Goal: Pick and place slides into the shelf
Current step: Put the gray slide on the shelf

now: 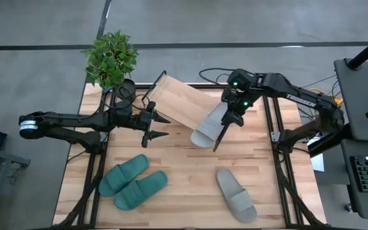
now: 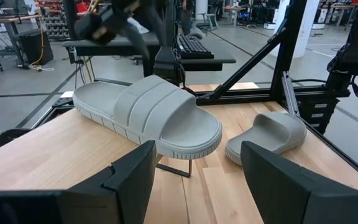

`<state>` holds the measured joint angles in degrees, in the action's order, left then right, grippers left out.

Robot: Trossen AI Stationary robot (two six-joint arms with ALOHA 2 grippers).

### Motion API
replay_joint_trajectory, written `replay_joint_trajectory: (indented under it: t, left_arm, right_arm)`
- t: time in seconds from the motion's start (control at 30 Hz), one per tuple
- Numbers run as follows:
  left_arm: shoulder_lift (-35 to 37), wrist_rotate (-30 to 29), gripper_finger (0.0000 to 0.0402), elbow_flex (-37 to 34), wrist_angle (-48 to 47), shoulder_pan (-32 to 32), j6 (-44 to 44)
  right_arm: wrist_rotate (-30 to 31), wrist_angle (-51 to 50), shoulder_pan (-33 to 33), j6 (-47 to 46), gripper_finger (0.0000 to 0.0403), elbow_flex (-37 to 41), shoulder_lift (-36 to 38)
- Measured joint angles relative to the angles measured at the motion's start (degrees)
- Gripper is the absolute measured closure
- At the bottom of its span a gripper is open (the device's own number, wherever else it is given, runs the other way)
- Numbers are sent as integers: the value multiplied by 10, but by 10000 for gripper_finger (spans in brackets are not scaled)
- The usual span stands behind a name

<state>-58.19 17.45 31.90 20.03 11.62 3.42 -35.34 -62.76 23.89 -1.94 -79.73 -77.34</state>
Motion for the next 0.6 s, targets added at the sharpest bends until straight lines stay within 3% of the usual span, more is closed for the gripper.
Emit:
replay_joint_trajectory:
  t: [0.27,0.6]
  left_arm:
    - [0,-1,180,0,0,0,0]
    - [0,-15,180,0,0,0,5]
  right_arm:
    - [24,0,-43,61,288,4,86]
    - [86,3,-206,25,292,7,161]
